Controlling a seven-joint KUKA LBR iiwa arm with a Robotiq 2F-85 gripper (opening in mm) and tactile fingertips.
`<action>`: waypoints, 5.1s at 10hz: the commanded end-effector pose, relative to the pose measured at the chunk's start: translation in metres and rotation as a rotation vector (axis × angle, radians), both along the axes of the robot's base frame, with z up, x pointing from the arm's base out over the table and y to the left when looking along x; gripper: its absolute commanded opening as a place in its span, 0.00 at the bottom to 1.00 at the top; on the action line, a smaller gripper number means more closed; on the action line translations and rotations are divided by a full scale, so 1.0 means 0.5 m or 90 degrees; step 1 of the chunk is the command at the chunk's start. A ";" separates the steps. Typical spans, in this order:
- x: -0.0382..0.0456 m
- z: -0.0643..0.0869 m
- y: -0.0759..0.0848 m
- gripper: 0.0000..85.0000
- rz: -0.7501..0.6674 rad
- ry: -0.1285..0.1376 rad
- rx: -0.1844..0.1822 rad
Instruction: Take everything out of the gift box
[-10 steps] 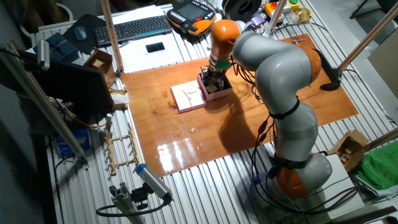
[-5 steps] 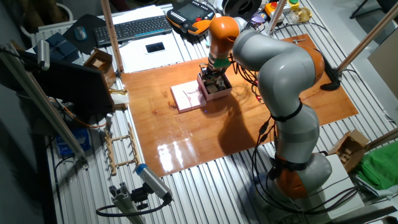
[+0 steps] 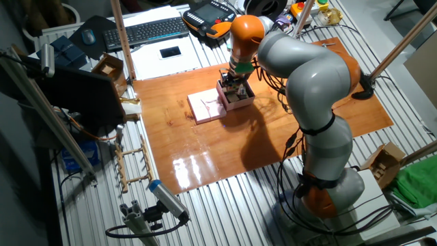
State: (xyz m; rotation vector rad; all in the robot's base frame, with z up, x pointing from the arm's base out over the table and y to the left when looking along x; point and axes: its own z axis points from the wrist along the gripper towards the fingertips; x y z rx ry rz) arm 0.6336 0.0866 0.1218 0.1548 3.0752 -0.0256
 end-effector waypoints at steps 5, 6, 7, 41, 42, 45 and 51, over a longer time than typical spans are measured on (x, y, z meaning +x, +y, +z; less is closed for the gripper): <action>-0.004 0.009 0.009 0.01 -0.014 -0.003 0.010; -0.004 0.009 0.009 0.01 -0.014 -0.005 0.010; -0.004 0.009 0.009 0.01 -0.010 -0.001 0.020; 0.044 -0.102 -0.312 0.01 0.080 0.007 0.025; 0.045 -0.107 -0.311 0.01 0.085 0.004 0.017; 0.045 -0.122 -0.312 0.01 0.097 0.001 0.013; 0.042 -0.124 -0.316 0.60 0.091 -0.009 0.014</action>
